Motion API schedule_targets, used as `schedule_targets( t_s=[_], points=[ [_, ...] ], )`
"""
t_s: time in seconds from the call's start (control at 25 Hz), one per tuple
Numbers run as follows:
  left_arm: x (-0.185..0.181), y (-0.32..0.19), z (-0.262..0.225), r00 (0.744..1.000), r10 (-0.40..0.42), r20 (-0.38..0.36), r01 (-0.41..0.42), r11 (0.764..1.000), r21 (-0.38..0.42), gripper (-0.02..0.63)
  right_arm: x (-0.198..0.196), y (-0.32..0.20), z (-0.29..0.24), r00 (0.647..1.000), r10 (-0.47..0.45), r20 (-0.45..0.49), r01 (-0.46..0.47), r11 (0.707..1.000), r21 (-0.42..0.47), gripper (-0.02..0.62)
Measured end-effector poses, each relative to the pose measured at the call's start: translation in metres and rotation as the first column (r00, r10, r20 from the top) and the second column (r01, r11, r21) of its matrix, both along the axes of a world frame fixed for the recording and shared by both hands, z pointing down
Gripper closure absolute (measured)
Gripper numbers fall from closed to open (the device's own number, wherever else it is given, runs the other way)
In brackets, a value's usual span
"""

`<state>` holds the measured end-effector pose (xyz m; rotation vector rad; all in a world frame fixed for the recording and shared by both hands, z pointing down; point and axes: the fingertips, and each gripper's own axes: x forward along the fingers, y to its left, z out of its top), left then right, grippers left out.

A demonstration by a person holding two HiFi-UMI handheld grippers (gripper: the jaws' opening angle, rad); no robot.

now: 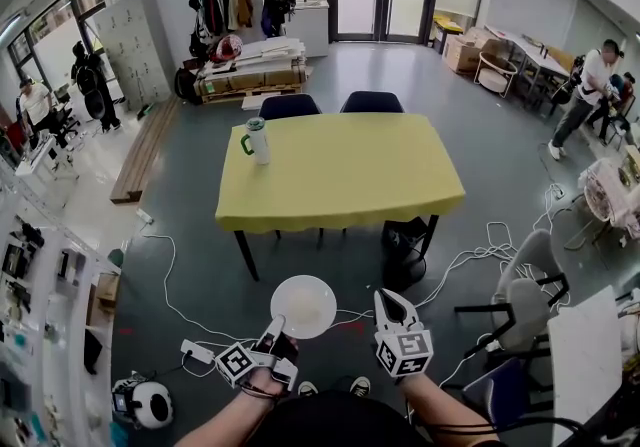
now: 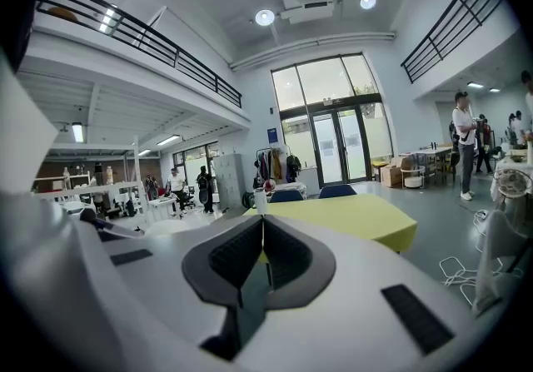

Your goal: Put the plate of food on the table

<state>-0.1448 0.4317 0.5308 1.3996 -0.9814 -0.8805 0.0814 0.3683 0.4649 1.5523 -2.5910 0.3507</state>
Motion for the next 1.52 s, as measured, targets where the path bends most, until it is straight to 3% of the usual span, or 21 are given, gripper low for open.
schedule_targets(
  t_s=[0.36,1.0,1.24,1.52],
  points=[
    [-0.015,-0.003,0.003,1.000,0.010,0.014,-0.010,1.000,-0.018,0.588,-0.013,0.001,0.000,1.000,0.010,-0.009,-0.011,1.000,-0.007,0.581],
    [-0.048,-0.023,0.007,0.999,0.039,-0.033,-0.040,0.999,-0.010,0.588,-0.045,0.004,0.008,0.997,0.056,-0.047,-0.057,0.998,-0.019,0.580],
    [-0.047,-0.054,0.010,0.998,0.044,-0.043,-0.044,0.999,-0.003,0.588,-0.037,-0.017,0.013,0.996,0.076,-0.046,-0.078,0.996,-0.039,0.581],
    [-0.041,-0.117,0.022,0.999,0.025,-0.045,-0.025,1.000,-0.001,0.588,-0.030,-0.085,0.023,0.998,0.059,-0.034,-0.060,0.998,-0.032,0.581]
  ],
)
